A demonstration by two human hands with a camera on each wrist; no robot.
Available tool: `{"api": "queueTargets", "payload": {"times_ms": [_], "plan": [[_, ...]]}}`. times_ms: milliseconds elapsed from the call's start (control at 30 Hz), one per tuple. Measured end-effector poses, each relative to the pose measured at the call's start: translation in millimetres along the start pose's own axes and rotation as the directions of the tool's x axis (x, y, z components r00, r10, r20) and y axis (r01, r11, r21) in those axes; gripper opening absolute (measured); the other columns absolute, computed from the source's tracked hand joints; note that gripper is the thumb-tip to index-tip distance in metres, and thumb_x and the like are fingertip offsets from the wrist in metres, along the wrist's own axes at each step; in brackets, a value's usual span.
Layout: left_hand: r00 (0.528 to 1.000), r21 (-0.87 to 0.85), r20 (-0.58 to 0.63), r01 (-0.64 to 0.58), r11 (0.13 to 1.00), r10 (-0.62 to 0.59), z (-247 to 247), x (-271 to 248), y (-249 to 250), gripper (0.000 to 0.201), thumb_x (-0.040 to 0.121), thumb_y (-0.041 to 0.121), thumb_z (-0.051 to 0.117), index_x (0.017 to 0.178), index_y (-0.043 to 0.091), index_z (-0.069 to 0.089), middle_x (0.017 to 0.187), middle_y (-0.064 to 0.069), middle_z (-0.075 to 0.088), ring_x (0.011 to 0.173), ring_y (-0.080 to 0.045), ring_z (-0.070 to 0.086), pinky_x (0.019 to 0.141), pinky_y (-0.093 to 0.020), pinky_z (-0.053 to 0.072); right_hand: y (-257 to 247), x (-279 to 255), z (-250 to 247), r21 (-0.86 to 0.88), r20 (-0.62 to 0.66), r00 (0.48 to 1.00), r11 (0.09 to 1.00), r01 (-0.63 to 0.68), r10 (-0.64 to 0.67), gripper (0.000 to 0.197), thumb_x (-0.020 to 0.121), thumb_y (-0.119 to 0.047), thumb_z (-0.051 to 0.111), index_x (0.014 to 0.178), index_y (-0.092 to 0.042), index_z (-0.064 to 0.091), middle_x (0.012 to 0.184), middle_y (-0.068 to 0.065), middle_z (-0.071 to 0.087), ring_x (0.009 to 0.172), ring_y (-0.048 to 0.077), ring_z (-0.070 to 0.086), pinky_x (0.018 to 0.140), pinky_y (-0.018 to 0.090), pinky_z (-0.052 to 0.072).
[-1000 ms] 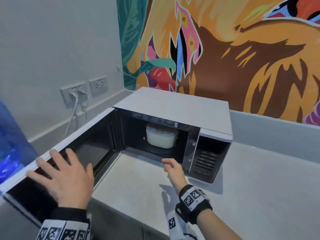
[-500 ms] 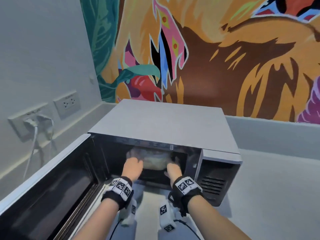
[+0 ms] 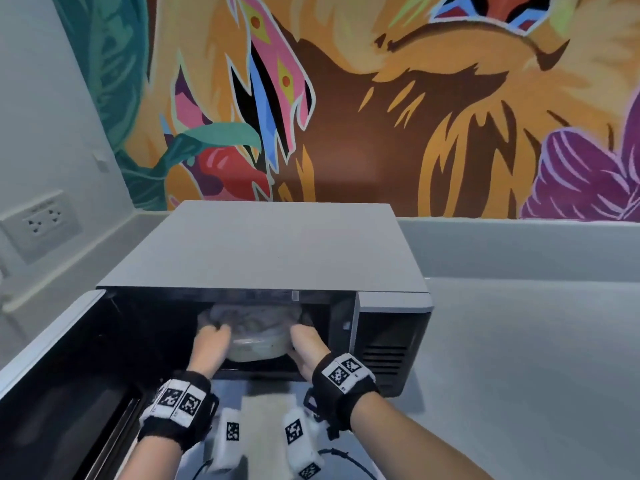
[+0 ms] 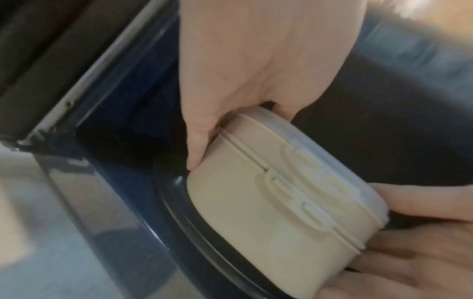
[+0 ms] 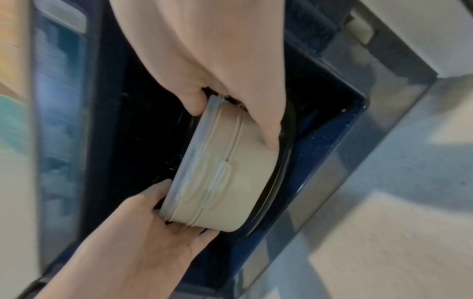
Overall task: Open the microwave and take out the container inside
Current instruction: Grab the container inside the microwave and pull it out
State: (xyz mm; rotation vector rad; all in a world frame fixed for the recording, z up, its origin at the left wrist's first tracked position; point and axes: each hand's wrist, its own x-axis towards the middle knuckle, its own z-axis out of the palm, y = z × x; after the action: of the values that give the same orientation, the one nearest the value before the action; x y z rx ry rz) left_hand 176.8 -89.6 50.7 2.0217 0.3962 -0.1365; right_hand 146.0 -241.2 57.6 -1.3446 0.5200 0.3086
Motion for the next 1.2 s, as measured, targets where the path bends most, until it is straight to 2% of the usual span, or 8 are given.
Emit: {"api": "queueTargets", "payload": {"times_ms": [67,133,233,500,600,733,1100,1200], "plan": [[0.996,-0.063,-0.030,-0.088,0.994,0.086,-8,-24,-9,0.045,0.093,0.027,0.047,0.120,-0.008,0.042,0.121,-0.023,0.050,0.115,-0.037,0.050,0.098,-0.042,0.041,11,-16,-5,0.039,0.085,0.996,0.999,0.000,-0.004,0.032,0.094,-0.025,0.043,0.122,-0.010,0.042,0.107,0.004,0.058,0.093,0.014,0.055,0.094,0.033,0.045],[0.989,-0.078,0.009,-0.147,0.986,0.149,-7,-54,-23,0.074,0.085,0.046,0.053,0.138,0.002,0.027,0.138,-0.017,0.040,0.128,-0.033,0.042,0.109,-0.047,0.037,32,-34,-20,0.035,0.137,0.991,0.999,-0.002,-0.003,0.050,0.090,-0.039,0.048,0.134,-0.021,0.032,0.129,-0.001,0.053,0.114,0.019,0.054,0.098,0.039,0.045],[0.985,-0.060,0.093,-0.142,0.988,0.148,11,-100,-52,0.093,0.070,0.059,0.052,0.142,0.011,0.019,0.145,-0.010,0.034,0.133,-0.030,0.038,0.109,-0.049,0.038,67,-68,-59,0.049,0.154,0.988,0.999,-0.007,0.000,0.053,0.090,-0.041,0.047,0.139,-0.032,0.028,0.136,-0.002,0.053,0.117,0.022,0.056,0.086,0.036,0.052],[0.915,-0.084,0.395,-0.053,0.995,0.082,152,-211,-72,0.081,0.069,0.041,0.060,0.138,0.038,0.019,0.138,-0.010,0.037,0.120,-0.033,0.049,0.095,-0.057,0.050,127,-161,-209,0.070,-0.105,0.994,0.996,0.048,-0.041,0.045,0.098,-0.030,0.039,0.140,-0.025,0.025,0.127,0.002,0.054,0.098,0.013,0.056,0.080,0.039,0.053],[0.855,-0.130,0.505,-0.065,0.989,0.122,210,-242,-52,0.080,0.069,0.033,0.059,0.139,0.036,0.020,0.134,-0.009,0.042,0.121,-0.030,0.049,0.098,-0.053,0.051,130,-180,-268,0.100,-0.254,0.966,0.992,0.073,-0.045,0.049,0.098,-0.031,0.038,0.143,-0.024,0.022,0.128,0.007,0.049,0.106,0.023,0.051,0.101,0.057,0.043],[0.797,-0.127,0.589,-0.077,0.989,0.138,265,-260,-31,0.077,0.074,0.023,0.058,0.142,0.022,0.021,0.134,-0.012,0.045,0.122,-0.028,0.049,0.102,-0.046,0.050,129,-190,-321,0.115,-0.383,0.923,0.990,0.084,-0.033,0.046,0.098,-0.032,0.038,0.142,-0.023,0.026,0.138,0.008,0.042,0.113,0.025,0.043,0.100,0.057,0.044],[0.757,-0.071,0.634,-0.144,0.987,0.156,292,-266,-11,0.079,0.079,0.025,0.056,0.147,0.026,0.014,0.144,-0.017,0.036,0.129,-0.035,0.043,0.102,-0.051,0.048,135,-179,-356,0.172,-0.467,0.884,0.983,0.060,0.028,0.046,0.096,-0.034,0.042,0.138,-0.018,0.032,0.143,0.010,0.039,0.115,0.029,0.041,0.076,0.052,0.053],[0.740,-0.018,0.645,-0.231,0.973,0.188,270,-279,-4,0.074,0.092,0.028,0.047,0.151,0.019,0.002,0.155,-0.017,0.019,0.141,-0.033,0.029,0.117,-0.043,0.031,133,-178,-352,0.148,-0.487,0.873,0.988,0.042,0.036,0.046,0.096,-0.035,0.040,0.139,-0.019,0.031,0.144,0.010,0.039,0.118,0.032,0.041,0.081,0.055,0.053]]}}
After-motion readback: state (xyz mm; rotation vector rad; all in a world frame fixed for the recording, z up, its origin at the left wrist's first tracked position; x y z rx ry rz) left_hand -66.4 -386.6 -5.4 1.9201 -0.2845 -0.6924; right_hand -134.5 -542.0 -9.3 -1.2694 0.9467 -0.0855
